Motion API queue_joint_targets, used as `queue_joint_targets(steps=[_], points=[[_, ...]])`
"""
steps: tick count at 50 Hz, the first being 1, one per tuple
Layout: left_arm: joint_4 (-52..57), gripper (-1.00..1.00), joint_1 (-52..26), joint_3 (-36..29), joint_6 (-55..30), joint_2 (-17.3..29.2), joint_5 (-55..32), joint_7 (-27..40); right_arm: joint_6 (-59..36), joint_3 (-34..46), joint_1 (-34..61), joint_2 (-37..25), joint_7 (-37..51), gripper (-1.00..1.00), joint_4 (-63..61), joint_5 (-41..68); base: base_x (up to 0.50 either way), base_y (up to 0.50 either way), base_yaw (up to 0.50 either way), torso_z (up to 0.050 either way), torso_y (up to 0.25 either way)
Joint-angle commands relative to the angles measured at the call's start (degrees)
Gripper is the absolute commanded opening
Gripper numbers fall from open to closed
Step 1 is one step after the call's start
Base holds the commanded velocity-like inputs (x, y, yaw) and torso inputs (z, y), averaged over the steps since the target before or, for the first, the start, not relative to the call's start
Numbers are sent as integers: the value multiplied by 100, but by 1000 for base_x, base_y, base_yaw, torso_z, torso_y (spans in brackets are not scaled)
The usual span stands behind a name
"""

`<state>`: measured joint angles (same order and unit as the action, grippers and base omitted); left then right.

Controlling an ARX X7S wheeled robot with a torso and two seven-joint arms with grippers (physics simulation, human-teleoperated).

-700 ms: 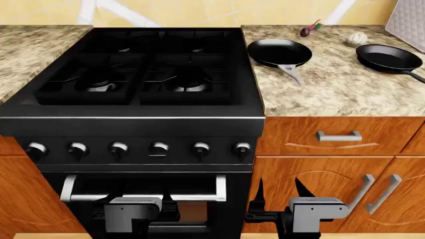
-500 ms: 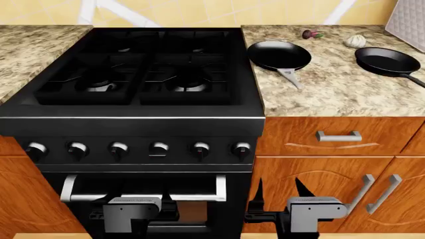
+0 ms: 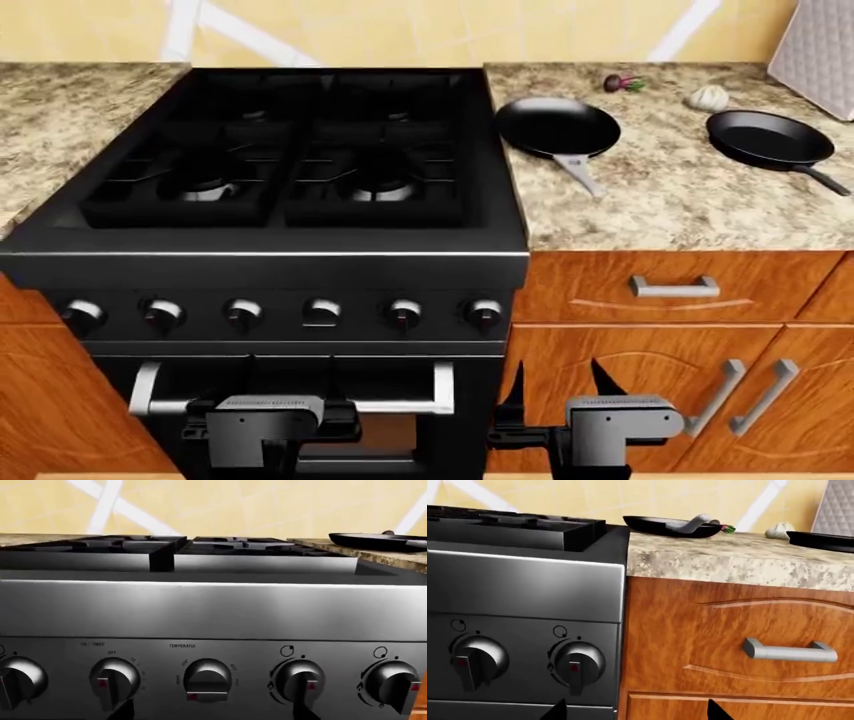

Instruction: Place both pans onto different burners. Then place the beet and the dumpling on different pans.

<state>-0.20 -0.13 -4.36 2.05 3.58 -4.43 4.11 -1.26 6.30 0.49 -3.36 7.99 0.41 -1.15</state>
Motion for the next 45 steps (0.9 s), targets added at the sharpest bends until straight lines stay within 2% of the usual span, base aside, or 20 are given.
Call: queue_joint_targets(steps=[1,20,24,45], points=[[-19,100,-9,-110,19,91,-175,47,48,122,37,-78,177,100,115,43,0,0,0,50,0],[24,100,-15,-236,58,215,-364,138,90,172,83,-170,241,100,174,373,0,0,0,50,0],[18,100,-15,-235,147,225,-403,179,46,144,89,-178,138,100,166,619,0,-66,0,0,0],[-14,100,-1,-365,248,328,-537,275,45,256,108,-273,206,100,244,892,0,-500,0,0,0]])
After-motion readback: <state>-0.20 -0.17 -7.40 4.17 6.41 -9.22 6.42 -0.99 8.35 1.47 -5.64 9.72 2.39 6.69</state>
